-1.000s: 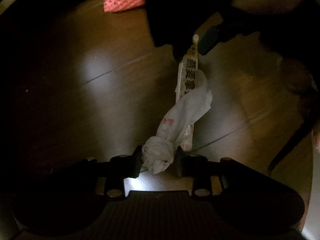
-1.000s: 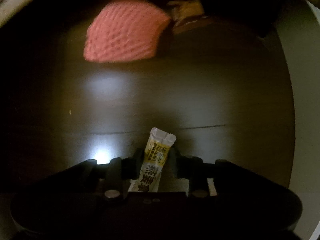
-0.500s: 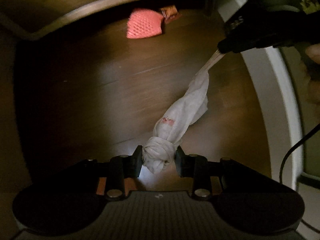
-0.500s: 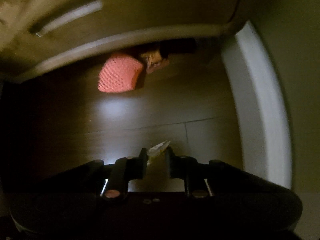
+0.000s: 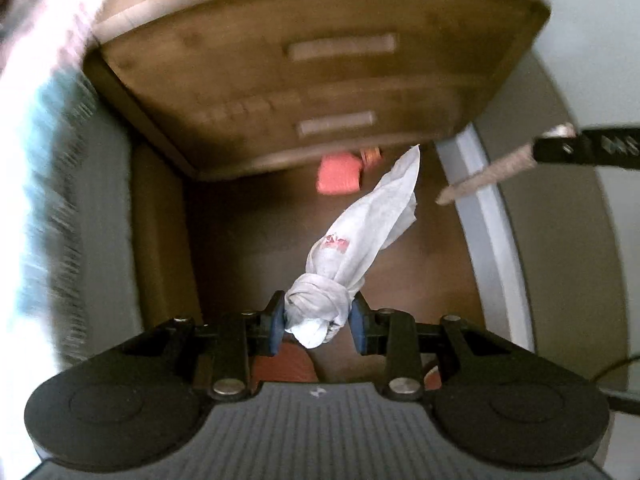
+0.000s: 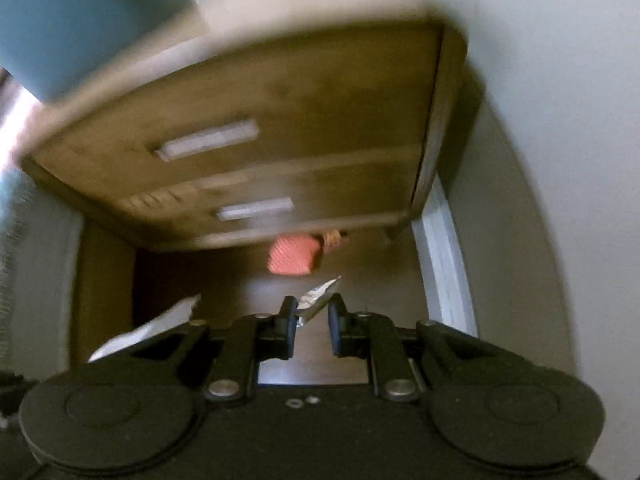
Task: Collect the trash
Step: 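Lift the tissue and yellow wrapper up over the teal wastebasket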
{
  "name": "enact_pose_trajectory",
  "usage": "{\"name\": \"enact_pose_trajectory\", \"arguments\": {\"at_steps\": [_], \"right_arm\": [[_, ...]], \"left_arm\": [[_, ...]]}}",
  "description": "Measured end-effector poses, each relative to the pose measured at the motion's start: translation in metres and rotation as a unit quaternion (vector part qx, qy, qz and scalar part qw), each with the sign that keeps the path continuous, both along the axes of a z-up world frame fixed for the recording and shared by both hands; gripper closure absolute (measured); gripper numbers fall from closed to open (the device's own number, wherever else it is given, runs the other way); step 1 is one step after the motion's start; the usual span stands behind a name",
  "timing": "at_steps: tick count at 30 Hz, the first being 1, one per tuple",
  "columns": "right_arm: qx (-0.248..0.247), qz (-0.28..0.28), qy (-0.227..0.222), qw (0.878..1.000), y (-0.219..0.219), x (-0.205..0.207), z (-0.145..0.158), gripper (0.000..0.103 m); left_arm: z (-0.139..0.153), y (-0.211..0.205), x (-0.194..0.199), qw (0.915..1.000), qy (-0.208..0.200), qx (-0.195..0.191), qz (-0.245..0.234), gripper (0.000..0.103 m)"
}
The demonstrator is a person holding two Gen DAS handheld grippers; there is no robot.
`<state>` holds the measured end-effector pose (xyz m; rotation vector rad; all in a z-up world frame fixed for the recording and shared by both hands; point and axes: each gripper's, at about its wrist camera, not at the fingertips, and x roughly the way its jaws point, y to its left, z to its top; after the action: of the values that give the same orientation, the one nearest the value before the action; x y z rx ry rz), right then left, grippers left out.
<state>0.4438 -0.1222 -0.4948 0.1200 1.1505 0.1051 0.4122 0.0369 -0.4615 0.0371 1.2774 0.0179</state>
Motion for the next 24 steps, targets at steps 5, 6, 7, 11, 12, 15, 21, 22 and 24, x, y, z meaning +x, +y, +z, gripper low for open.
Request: {"name": "enact_pose_trajectory", "arguments": {"at_steps": [5,6,7,11,12,15,21,22,24], "right_arm": [[0.004,0.025,-0.038,0.999,0.006,-0.007,0.104,0.088],[0.005,0.033,-0.048,0.998,0.008,-0.008,0.126,0.088],[0.004,0.041,-0.057,0.998,0.009,-0.009,0.146,0.088],[-0.002,0.064,-0.105,0.992,0.015,-0.01,0.223,0.088],[-0.004,0.068,-0.117,0.991,0.016,-0.009,0.243,0.088],[-0.004,0.077,-0.15,0.986,0.024,-0.005,0.29,0.088],[-0.012,0.094,-0.216,0.972,0.04,0.001,0.362,0.088],[-0.013,0.096,-0.227,0.969,0.043,0.003,0.372,0.088],[-0.018,0.098,-0.248,0.964,0.049,0.007,0.388,0.088]], "left_arm": [[0.088,0.01,0.008,0.999,-0.046,-0.004,0.002,0.071],[0.103,0.011,0.01,0.9985,-0.054,-0.006,0.003,0.071],[0.12,0.014,0.009,0.9981,-0.06,-0.008,0.006,0.071],[0.192,0.021,0.012,0.9952,-0.095,-0.021,0.009,0.071],[0.21,0.023,0.012,0.9943,-0.104,-0.023,0.007,0.071],[0.255,0.029,0.016,0.9903,-0.135,-0.033,0.0,0.071],[0.325,0.045,0.027,0.9825,-0.182,-0.037,0.0,0.071],[0.332,0.049,0.029,0.9813,-0.189,-0.036,-0.001,0.071],[0.348,0.053,0.033,0.9779,-0.208,-0.026,-0.003,0.071]]}}
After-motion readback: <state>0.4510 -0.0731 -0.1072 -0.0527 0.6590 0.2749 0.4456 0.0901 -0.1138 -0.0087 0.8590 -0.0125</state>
